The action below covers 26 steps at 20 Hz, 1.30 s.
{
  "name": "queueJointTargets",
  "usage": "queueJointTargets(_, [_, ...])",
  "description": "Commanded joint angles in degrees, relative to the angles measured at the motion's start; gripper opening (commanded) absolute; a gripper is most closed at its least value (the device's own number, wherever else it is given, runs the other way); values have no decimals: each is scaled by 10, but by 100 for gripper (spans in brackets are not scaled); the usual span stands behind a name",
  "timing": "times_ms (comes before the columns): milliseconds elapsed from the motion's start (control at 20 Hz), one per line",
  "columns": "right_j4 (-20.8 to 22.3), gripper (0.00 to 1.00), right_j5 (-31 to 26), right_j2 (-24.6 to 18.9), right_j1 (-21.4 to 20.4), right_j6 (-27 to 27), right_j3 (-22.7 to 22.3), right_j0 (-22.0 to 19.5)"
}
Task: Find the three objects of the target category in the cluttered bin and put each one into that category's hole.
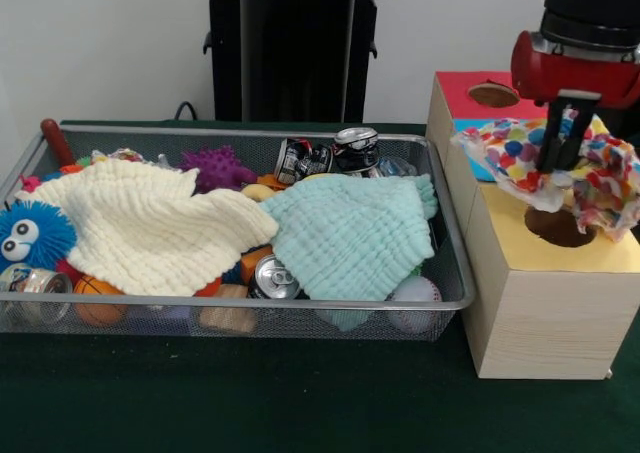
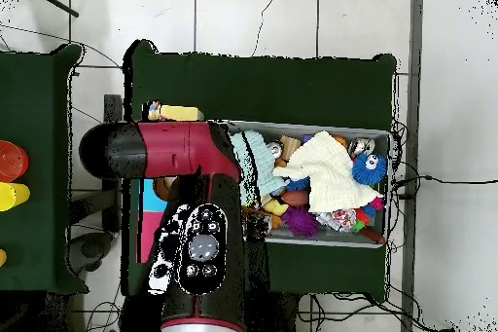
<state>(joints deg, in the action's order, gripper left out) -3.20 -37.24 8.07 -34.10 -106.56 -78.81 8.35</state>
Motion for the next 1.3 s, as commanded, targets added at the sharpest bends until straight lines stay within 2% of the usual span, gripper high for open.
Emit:
queueJointTargets(50, [1, 0, 112, 22, 12, -153, 17, 10])
queueJointTargets(250, [-6, 0, 159, 40, 22, -157, 18, 21])
queueJointTargets(500, [-19, 0, 158, 39, 32, -138, 13, 19])
queueJointTargets(1000, [-35, 0, 49, 3, 49, -81, 9, -9])
queueJointTargets(1300, [-35, 0, 31, -14, 56, -69, 3, -19])
